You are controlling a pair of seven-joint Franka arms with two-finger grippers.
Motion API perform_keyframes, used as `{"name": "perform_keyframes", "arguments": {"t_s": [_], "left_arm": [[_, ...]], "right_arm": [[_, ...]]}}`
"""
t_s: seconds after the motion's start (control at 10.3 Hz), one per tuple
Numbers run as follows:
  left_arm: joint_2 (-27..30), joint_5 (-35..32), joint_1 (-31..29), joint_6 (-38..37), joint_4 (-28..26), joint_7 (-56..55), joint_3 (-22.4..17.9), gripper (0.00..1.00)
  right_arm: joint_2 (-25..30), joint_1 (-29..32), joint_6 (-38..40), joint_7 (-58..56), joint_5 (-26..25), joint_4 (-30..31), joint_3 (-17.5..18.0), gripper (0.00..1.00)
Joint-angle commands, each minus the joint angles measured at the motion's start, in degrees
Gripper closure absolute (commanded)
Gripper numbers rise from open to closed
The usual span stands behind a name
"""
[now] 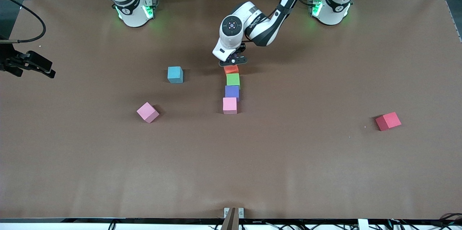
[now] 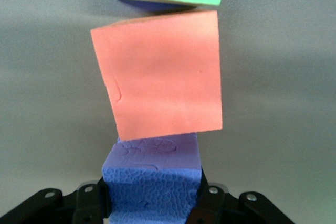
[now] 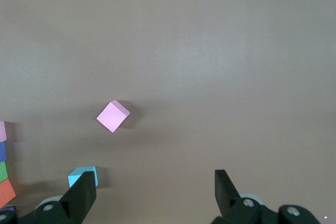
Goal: Arrange blocks into number 1
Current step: 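Place the purple cube beside the orange cube and open the left gripper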
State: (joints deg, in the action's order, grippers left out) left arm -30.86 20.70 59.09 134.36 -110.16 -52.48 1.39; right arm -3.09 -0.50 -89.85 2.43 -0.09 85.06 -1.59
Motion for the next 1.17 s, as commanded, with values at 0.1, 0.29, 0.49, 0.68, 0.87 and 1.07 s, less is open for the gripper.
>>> {"name": "perform_keyframes", "arguments": {"t_s": [0.1, 0.29, 0.49, 0.68, 0.87, 1.07], "left_arm": [[-1.56, -1.36, -0.64, 1.42, 1.26, 1.68, 0.54, 1.0], [-2.97, -1.28, -0.64, 1.52, 2.67, 1.68, 0.45, 1.0], [-3.07, -1.28, -0.73, 1.52, 2.67, 2.47, 0.19, 1.0], [-3.07, -1.28, -1.43, 1.43, 2.5, 2.74, 0.19, 1.0], [-3.33, -1.19, -1.69, 1.17, 2.5, 2.3, 0.19, 1.0], [-3.33, -1.19, -2.31, 0.81, 2.5, 2.03, 0.19, 1.0]], "right_arm": [[0.27, 1.03, -0.15, -0.06, -0.17, -0.42, 0.71, 0.0], [0.27, 1.03, -0.07, -0.23, -0.69, -0.42, 0.71, 0.0], [0.27, 0.94, -0.06, -0.41, -0.87, -0.42, 0.71, 0.0], [0.36, 1.02, -0.06, -0.41, -0.52, -0.42, 0.71, 0.0], [0.45, 1.03, -0.06, -0.15, -0.44, -0.42, 0.71, 0.0], [0.54, 1.11, -0.06, -0.15, -0.26, -0.42, 0.71, 0.0]]}}
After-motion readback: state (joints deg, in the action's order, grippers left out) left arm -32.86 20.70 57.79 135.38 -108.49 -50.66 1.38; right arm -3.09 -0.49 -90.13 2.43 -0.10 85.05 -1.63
